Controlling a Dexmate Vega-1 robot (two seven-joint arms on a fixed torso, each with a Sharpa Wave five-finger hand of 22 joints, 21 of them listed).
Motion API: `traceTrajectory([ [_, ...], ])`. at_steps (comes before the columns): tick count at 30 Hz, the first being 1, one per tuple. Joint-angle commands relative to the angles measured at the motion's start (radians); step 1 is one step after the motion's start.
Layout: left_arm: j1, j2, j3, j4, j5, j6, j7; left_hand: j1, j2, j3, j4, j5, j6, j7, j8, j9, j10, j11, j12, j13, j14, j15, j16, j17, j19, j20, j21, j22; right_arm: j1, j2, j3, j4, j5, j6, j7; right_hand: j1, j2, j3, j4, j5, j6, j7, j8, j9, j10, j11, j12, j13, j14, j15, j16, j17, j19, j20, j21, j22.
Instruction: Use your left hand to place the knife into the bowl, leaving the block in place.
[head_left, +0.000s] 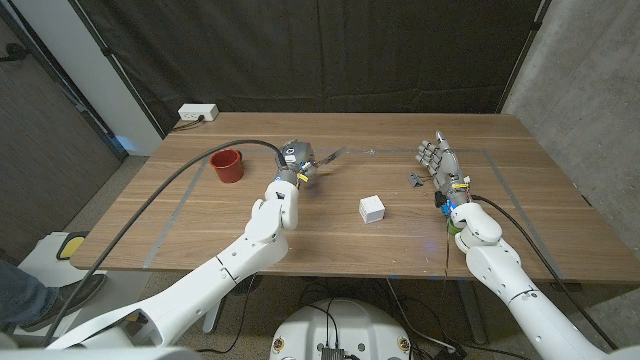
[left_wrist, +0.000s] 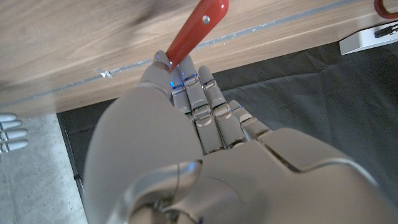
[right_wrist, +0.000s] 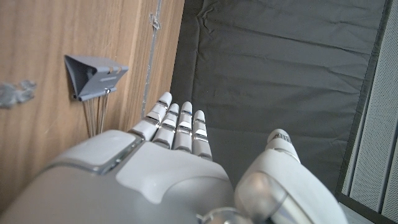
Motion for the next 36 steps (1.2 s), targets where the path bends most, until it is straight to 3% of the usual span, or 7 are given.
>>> traceTrajectory([
  [1,0.092,0.031,-0.125,-0.046,-0.114,-0.111,0.191,0.020,0.021,0.007,0.013,0.002,0.036,0.019,0.002,0.004,0.054,-0.066,0.002,0.008,0.006,-0.062,-0.003,0.004,-0.005,-0.052,-0.003,0.003,0.012,0.008,-0.013,0.015,-0.001,0.005,0.014,-0.002,0.008,0.000,-0.006,0.001,0.007,-0.001,-0.002,0.005,0.007,-0.002,0.002,0.004,0.007,0.005,0.001,0.003,0.003,0.007,-0.004,0.006],
  [22,0.179,0.060,-0.313,-0.026,-0.276,-0.263,0.398,0.009,0.020,0.009,0.024,0.002,0.039,0.004,0.004,0.002,0.058,-0.078,0.000,0.025,-0.007,-0.076,-0.011,0.005,-0.015,-0.054,-0.007,0.003,0.057,0.017,-0.033,0.060,0.001,0.001,0.049,-0.001,0.009,-0.001,-0.007,0.001,0.008,0.001,-0.002,0.005,0.006,-0.002,0.002,0.004,0.007,0.006,0.000,0.003,0.006,0.007,-0.010,0.006],
  [36,0.143,0.074,-0.345,0.078,-0.277,-0.313,0.495,0.005,0.019,0.013,0.029,0.003,0.037,-0.006,0.003,-0.003,0.060,-0.084,-0.003,0.037,-0.006,-0.083,-0.010,0.006,-0.016,-0.058,-0.007,0.003,0.076,0.020,-0.041,0.079,0.002,-0.003,0.064,-0.001,0.010,-0.002,-0.008,0.001,0.009,0.000,-0.002,0.005,0.008,0.000,0.002,0.004,0.007,0.005,0.000,0.003,0.008,0.006,-0.015,0.006],
])
